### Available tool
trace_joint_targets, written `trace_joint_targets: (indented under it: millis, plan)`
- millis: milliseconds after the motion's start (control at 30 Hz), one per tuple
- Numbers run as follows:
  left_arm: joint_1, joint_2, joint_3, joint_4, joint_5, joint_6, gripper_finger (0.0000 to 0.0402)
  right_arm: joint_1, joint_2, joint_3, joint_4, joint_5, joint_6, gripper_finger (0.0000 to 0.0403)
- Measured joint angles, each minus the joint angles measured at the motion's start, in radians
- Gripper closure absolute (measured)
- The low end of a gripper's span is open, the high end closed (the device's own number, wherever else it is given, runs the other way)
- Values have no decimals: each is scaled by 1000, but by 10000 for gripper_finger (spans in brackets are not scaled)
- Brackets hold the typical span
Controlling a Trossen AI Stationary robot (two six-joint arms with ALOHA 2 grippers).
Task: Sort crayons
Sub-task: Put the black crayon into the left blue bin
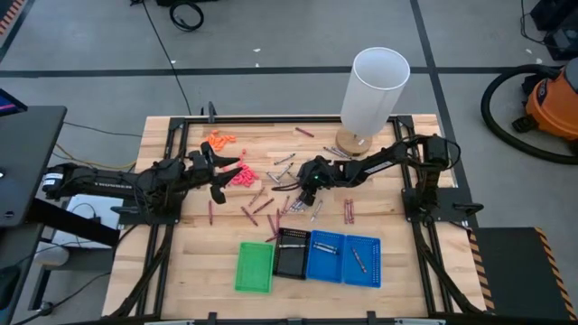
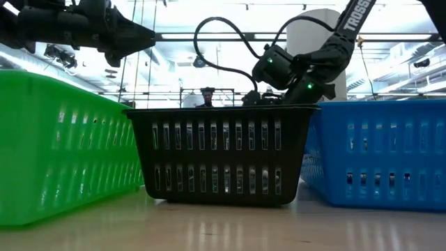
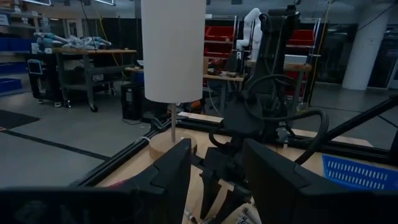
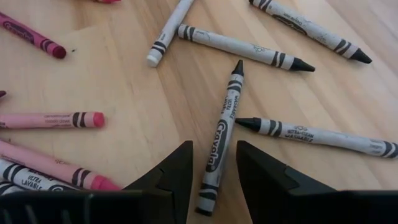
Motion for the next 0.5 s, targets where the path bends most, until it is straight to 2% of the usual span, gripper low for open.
trace_joint_targets:
  millis: [500]
  plan:
    - [0, 0, 0, -45, 8, -4, 244, 1, 4, 3, -55, 12, -37, 339]
